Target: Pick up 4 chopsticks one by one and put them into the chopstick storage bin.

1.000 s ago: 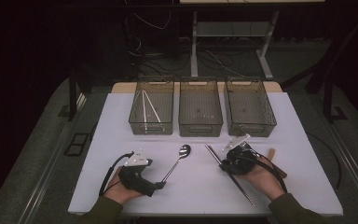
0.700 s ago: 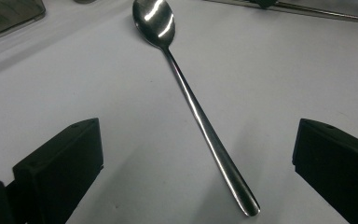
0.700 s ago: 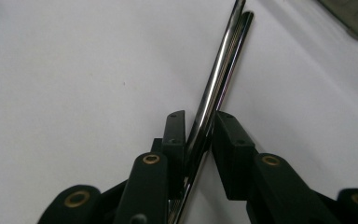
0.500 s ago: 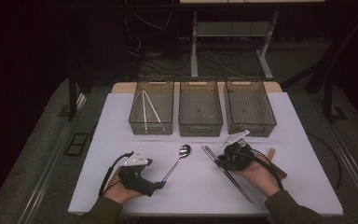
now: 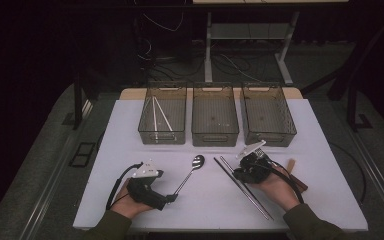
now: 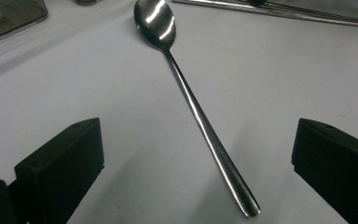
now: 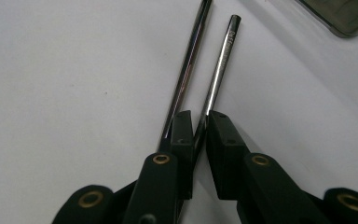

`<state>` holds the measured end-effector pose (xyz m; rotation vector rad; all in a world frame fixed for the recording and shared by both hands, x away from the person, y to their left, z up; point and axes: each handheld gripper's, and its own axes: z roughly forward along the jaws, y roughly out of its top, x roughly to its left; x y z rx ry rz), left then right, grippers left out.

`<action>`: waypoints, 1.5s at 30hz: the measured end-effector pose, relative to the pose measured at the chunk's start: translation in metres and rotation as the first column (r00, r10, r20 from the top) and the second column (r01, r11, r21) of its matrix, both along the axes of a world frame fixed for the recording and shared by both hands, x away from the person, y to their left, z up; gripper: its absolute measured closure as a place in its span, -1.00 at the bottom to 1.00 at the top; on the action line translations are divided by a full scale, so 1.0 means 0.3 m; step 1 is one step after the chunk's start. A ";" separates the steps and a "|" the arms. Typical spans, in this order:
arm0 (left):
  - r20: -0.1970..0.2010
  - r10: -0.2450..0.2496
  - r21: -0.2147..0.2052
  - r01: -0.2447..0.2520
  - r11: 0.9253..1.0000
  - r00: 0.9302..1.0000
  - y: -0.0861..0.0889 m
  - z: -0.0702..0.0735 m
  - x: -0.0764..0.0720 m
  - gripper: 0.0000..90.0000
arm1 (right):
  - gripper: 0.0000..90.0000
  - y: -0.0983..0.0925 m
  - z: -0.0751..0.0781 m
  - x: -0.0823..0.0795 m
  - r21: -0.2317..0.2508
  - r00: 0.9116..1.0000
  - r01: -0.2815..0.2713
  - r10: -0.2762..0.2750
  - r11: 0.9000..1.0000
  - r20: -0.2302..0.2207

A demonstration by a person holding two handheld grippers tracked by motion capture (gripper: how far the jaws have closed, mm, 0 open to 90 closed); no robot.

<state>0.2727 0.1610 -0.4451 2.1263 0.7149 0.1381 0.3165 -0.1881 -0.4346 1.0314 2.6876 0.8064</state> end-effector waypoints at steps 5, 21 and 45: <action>0.000 0.000 -0.002 0.000 1.000 1.000 0.000 0.000 0.000 -0.98 | 0.84 -0.008 0.003 0.006 -0.010 1.000 -0.010 0.010 1.000 -0.002; 0.001 -0.005 0.004 0.005 1.000 1.000 0.001 -0.001 0.000 -0.97 | 0.85 0.015 0.040 0.111 -0.164 0.978 -0.031 -0.004 0.986 -0.207; 0.010 -0.009 -0.014 0.009 1.000 1.000 0.001 0.003 -0.003 -0.95 | 0.89 0.041 0.085 0.149 -0.192 0.976 0.023 -0.064 0.981 -0.209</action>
